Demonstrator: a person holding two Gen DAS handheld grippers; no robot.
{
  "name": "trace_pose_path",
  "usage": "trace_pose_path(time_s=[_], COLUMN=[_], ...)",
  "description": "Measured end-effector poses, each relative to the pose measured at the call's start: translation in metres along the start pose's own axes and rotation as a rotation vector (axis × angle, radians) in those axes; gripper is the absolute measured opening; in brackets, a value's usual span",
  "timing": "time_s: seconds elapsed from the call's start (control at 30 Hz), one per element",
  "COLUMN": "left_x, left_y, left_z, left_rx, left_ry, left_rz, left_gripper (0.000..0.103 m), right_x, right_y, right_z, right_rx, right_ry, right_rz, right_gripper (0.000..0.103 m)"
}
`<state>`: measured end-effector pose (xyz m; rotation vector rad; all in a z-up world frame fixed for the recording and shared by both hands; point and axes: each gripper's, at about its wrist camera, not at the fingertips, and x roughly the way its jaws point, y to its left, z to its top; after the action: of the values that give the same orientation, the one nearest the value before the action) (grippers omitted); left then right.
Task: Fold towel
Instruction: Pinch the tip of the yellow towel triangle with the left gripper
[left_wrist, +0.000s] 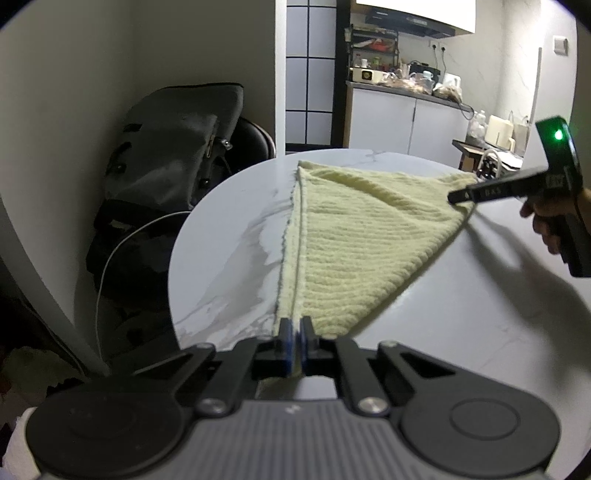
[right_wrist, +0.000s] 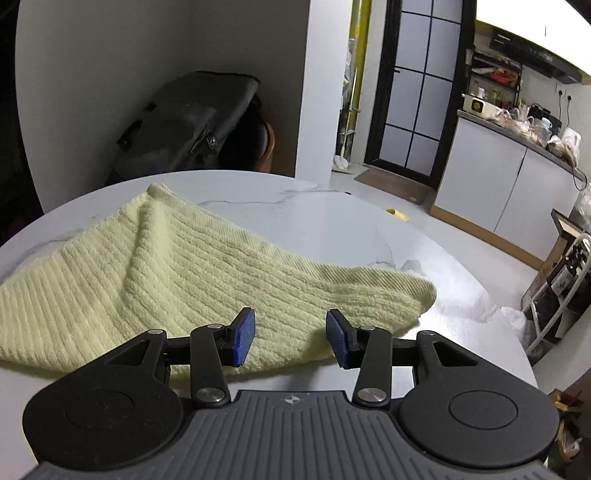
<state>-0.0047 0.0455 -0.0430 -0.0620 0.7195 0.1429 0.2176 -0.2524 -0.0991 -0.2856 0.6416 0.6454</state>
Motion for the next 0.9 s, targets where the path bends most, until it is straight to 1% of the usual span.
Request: trace_pose_path(time_s=[0.07,0.1,0.2,0.3,0.4,0.53,0.63,0.7,0.73,0.8,0.9], left_x=[-0.001,-0.002,-0.001,-0.001,-0.002,-0.006,-0.013,-0.015,-0.016,-0.019,-0.023], left_y=[0.003,0.005,0.006,0.007,0.007,0.012,0.017,0.02,0.02,0.021,0.021], left_z=[0.0,-0.001,-0.001,0.0,0.0,0.0,-0.004,-0.007,-0.008,-0.012,-0.015], left_rx=[-0.007,-0.011,-0.011,-0.016,-0.018,-0.022,-0.012,-0.014,-0.015,-0.016,-0.015], left_ry=[0.0,0.0,-0.005,-0.006,-0.003,-0.009,-0.017,-0.009,-0.007,-0.009,-0.018], left_rz=[-0.001,-0.004,-0.001,0.004,0.015,0.031,0.038,0.042,0.042,0.035,0.029], left_gripper=[0.005,0.005,0.008,0.01,0.014,0.014,0.015,0.015,0.018,0.019,0.026], right_x=[-0.003,-0.003,-0.007,-0.009,-0.012,-0.02,-0.027,-0.032,-0.034,-0.037,-0.042], right_y=[-0.003,-0.004,-0.011,-0.014,-0.016,-0.016,-0.011,-0.002,0.002,0.011,0.022], right_z=[-0.002,-0.003,-0.008,-0.011,-0.013,-0.013,-0.013,-0.014,-0.014,-0.015,-0.016], right_rx=[0.008,0.012,0.042,0.055,0.063,0.065,0.056,0.031,0.019,-0.006,-0.025], right_ry=[0.005,0.005,0.004,0.011,0.019,0.006,-0.023,-0.038,-0.042,-0.051,-0.065], right_rz=[0.001,0.001,-0.002,-0.006,-0.015,-0.031,-0.012,0.014,0.029,0.049,0.071], right_gripper=[0.049,0.055,0.061,0.065,0.066,0.066,0.066,0.066,0.066,0.066,0.066])
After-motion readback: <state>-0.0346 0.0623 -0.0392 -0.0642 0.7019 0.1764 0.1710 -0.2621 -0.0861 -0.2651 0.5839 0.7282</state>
